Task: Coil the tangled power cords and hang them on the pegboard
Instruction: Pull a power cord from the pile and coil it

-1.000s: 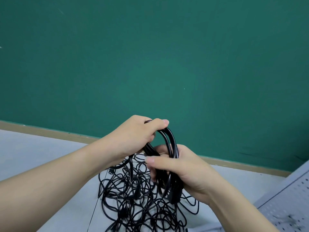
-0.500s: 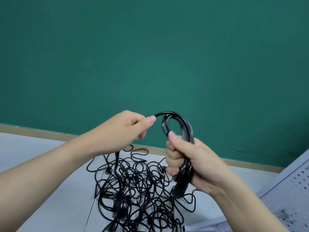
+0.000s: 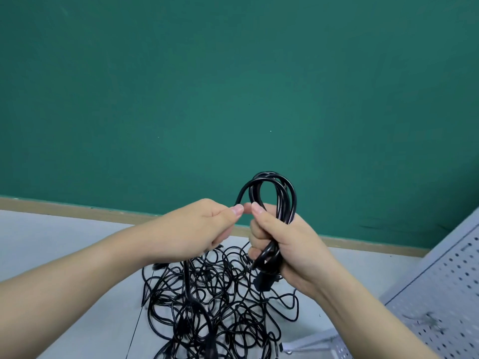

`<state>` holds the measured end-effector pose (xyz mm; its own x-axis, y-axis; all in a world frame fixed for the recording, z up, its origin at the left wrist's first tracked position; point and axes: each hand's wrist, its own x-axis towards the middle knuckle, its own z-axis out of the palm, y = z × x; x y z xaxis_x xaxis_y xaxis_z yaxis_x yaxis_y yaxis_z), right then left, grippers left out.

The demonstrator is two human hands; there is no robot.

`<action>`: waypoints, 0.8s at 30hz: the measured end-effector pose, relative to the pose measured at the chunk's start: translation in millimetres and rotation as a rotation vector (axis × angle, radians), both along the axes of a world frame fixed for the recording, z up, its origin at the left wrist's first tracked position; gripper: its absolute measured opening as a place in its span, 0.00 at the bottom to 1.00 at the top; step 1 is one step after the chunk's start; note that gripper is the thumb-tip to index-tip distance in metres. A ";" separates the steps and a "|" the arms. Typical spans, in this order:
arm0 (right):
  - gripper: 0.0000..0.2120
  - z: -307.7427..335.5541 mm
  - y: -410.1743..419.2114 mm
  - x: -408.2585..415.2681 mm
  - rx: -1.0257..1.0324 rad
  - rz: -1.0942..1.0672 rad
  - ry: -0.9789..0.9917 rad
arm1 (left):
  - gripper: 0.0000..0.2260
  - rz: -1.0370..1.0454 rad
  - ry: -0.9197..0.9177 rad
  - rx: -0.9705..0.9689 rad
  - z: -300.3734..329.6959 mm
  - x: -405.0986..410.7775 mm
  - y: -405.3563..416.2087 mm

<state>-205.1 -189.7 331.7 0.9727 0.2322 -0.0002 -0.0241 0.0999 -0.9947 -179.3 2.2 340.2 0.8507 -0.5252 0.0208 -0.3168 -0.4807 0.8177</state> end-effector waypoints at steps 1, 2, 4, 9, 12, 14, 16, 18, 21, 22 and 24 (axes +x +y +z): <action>0.24 0.0 0.7 -0.4 0.019 0.019 -0.001 | 0.26 -0.010 0.027 -0.015 -0.2 -1.0 -1.7; 0.22 0.5 0.9 -1.0 0.035 0.035 0.000 | 0.26 -0.016 0.056 -0.032 -0.1 -1.6 -3.0; 0.19 1.4 0.9 -2.5 0.046 0.059 0.011 | 0.25 -0.024 0.101 -0.060 0.3 -3.5 -5.7; 0.08 1.5 3.4 -5.0 0.010 -0.001 -0.010 | 0.23 -0.062 0.095 0.013 -0.3 -10.1 -8.4; 0.09 7.6 8.8 -9.2 -0.001 -0.037 -0.032 | 0.22 -0.079 0.052 0.002 -0.6 -10.1 -11.2; 0.10 11.6 10.0 -7.9 0.080 -0.096 -0.014 | 0.19 -0.137 -0.012 0.026 -2.9 -9.1 -12.1; 0.12 13.2 3.3 -2.3 0.167 -0.218 0.007 | 0.17 -0.193 -0.054 0.173 -6.7 -7.9 -10.5; 0.09 15.1 -7.5 3.5 0.210 -0.324 0.014 | 0.17 -0.192 -0.002 0.260 -7.4 -7.3 -7.7; 0.08 20.2 -24.6 6.9 0.258 -0.429 0.032 | 0.13 -0.157 -0.094 0.288 -5.5 -2.6 -0.7; 0.07 21.8 -29.5 7.7 0.280 -0.461 0.035 | 0.10 -0.155 -0.139 0.285 -5.6 -0.3 1.8; 0.07 23.4 -36.2 8.6 0.323 -0.485 0.035 | 0.07 -0.163 -0.189 0.329 -7.1 1.8 5.9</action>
